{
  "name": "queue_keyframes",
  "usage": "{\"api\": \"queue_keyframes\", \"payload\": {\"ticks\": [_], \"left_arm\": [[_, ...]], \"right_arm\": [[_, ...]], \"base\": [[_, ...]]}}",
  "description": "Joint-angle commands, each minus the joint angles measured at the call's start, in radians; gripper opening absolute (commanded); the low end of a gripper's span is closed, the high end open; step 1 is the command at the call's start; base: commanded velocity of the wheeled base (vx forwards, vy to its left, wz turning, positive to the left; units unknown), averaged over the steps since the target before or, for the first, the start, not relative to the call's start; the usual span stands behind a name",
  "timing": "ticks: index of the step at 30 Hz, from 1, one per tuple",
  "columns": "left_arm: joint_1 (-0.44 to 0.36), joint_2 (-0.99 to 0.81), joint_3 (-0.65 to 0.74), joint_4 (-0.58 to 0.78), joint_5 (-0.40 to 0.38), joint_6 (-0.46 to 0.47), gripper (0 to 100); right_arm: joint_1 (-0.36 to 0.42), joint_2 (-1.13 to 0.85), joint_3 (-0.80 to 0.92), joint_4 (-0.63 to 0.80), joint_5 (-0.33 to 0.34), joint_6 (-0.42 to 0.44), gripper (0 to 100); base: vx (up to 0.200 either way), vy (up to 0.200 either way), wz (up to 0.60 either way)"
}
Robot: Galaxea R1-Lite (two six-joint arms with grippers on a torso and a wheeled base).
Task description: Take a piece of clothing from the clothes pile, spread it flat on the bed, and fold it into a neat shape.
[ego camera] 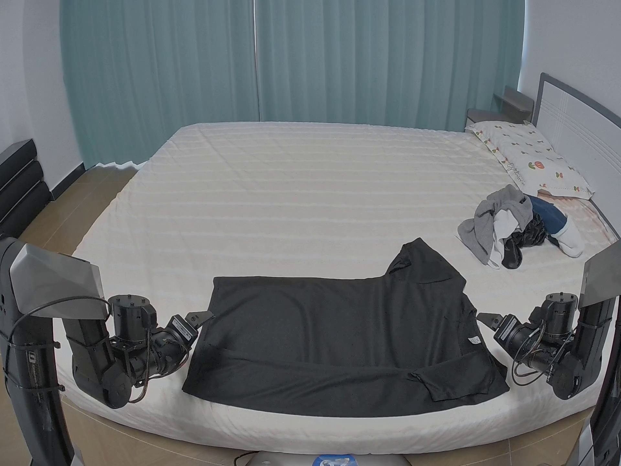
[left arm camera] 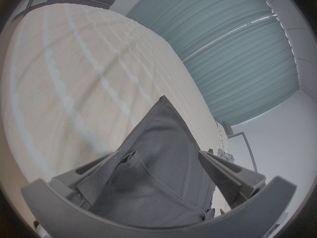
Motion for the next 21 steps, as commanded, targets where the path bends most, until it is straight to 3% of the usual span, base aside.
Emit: {"api": "queue_keyframes", "payload": {"ticks": [1,21], "left_arm": [[-0.002,-0.005,0.006,0.0,0.001,0.0,100],[0.015,-0.06,-0.039,0.0,0.03,-0.01,100]], "right_arm": [[0.005,0.008,0.0,-0.008,0.0,0.0,100],[0.028,0.022,0.008,-0.008,0.0,0.002,100]], "base": [[0.0,-0.2,0.0],[0.0,0.0,0.0]]}}
